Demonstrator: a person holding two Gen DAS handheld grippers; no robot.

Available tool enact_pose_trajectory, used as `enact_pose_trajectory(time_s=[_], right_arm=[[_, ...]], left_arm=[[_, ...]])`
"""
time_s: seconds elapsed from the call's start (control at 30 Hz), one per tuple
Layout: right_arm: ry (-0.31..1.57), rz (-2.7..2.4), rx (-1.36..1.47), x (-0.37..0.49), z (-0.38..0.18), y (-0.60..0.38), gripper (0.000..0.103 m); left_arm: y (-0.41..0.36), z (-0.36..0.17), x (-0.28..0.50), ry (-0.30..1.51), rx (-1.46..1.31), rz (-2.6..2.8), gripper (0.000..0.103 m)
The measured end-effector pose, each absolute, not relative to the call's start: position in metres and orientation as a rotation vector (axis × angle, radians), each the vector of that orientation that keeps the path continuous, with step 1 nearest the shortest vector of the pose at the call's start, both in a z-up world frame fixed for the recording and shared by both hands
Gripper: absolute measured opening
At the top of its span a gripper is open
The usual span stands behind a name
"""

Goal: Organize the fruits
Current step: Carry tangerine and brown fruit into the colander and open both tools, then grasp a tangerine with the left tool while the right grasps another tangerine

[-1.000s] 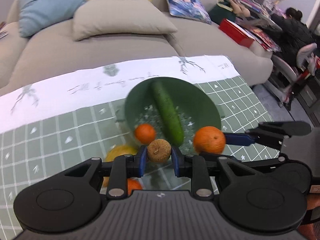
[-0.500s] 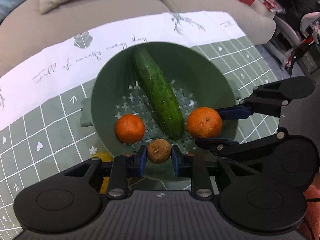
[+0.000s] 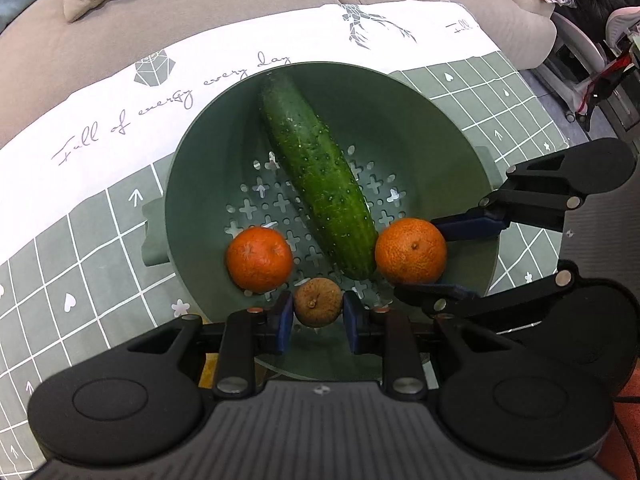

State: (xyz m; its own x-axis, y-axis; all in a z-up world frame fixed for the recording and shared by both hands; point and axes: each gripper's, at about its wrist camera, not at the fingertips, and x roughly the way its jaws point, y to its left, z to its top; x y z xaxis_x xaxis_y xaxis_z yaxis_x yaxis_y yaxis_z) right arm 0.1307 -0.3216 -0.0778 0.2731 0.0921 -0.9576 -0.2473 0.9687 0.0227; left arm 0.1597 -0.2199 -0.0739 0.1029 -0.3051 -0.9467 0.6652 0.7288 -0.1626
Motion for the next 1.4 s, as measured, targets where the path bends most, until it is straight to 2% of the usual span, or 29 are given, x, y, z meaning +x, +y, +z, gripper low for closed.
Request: enact_pose_trajectory(time_s=[0.2,0.37,0.67,1.0,1.4], right_arm=[[1.264,0.227,-0.137,0.127,-0.074,-0.321,0.041],[1.242,0.221,-0.140,0.122,-0.064,-0.322,0.048],[1.152,0.198,-0.109,0.105,-0.036,-0.317,0.049],[0.952,0.154,0.012,0.058,0.002,-0.277,0.051],[0.789,0.088,0.137,0.001,-0.016,-0.223,0.052]], left_arm=[[-0.220,-0.074,0.159,1.279,0.338,-0.730,0.030],[-0.216,-0.068,0.159,1.265,0.308,-0.714,0.044],[-0.199,-0.033,0.143,1.176,0.276,-0.706,0.045],[-0.132,0.009,0.114,1.034,0.203,-0.613,0.045],[-0.029,-0.009,0.081,0.979,0.053,-0.429,0.045]])
